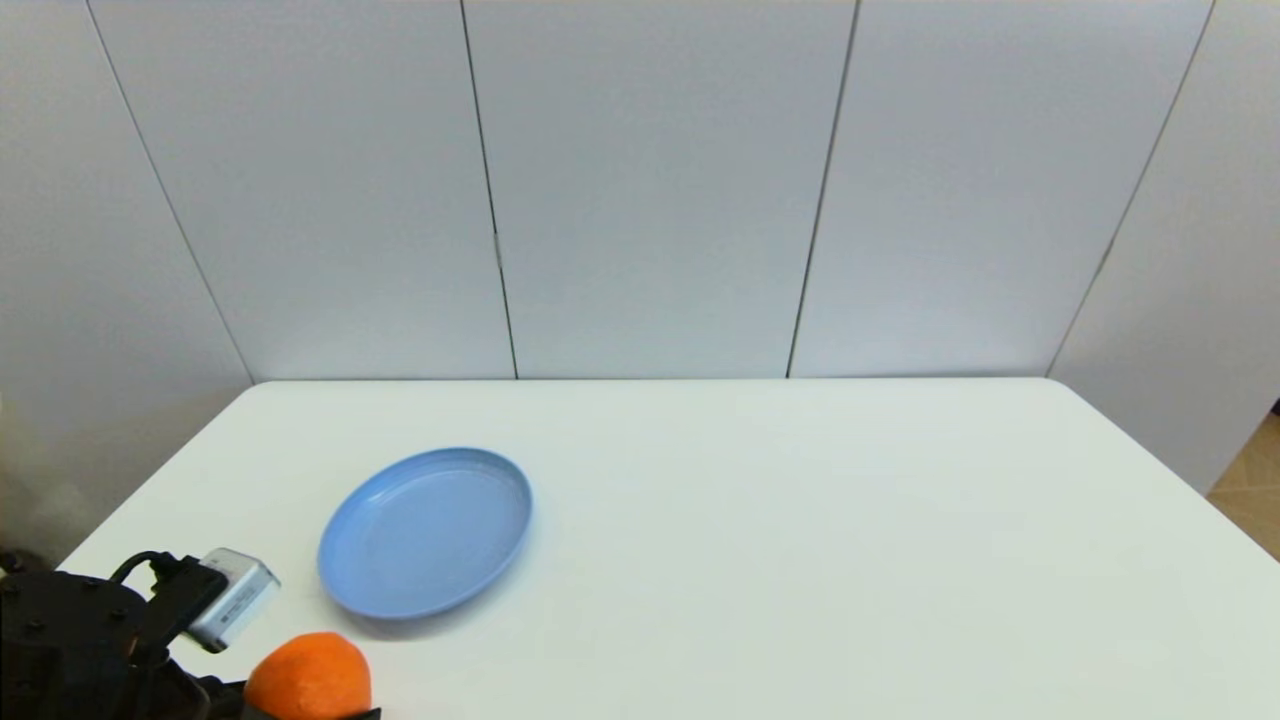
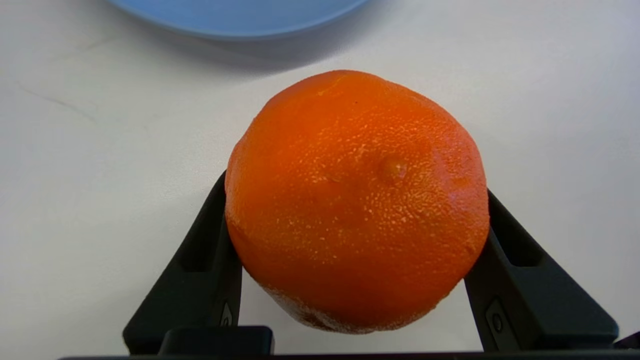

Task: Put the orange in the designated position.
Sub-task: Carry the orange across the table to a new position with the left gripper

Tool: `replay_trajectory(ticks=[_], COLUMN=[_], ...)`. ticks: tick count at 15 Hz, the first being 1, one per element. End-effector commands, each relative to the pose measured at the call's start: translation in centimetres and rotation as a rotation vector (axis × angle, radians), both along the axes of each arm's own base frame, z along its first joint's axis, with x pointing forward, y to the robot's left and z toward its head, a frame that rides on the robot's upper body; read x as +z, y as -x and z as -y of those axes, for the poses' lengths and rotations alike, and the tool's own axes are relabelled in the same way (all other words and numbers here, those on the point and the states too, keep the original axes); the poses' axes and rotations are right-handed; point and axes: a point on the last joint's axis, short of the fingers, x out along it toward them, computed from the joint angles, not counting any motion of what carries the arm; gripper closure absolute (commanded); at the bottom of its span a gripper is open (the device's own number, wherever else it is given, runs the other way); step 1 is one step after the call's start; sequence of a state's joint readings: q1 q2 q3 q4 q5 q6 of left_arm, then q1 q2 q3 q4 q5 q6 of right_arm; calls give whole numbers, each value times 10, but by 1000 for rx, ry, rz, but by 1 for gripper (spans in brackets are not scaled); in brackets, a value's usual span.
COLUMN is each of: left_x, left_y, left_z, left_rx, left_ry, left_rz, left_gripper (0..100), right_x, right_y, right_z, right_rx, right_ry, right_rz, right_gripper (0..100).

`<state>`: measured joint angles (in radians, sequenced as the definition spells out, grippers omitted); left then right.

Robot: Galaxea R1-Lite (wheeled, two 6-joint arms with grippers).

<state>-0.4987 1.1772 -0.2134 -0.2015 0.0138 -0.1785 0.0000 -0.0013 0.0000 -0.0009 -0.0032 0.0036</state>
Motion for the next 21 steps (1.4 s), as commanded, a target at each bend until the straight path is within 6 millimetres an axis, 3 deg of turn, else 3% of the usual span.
replay_trajectory(ticks=[1, 21], left_x=[-8, -10], left_y=[-8, -12], left_z=[5, 7], left_rx=[0, -8], left_ry=[-31, -27], left_rz=[-60, -78], left_gripper=[100, 100], right_x=[0, 0], right_y=[0, 0], right_z=[0, 0], right_rx=[0, 0], right_ry=[1, 1], right_rz=[-1, -2], right_gripper=[0, 0])
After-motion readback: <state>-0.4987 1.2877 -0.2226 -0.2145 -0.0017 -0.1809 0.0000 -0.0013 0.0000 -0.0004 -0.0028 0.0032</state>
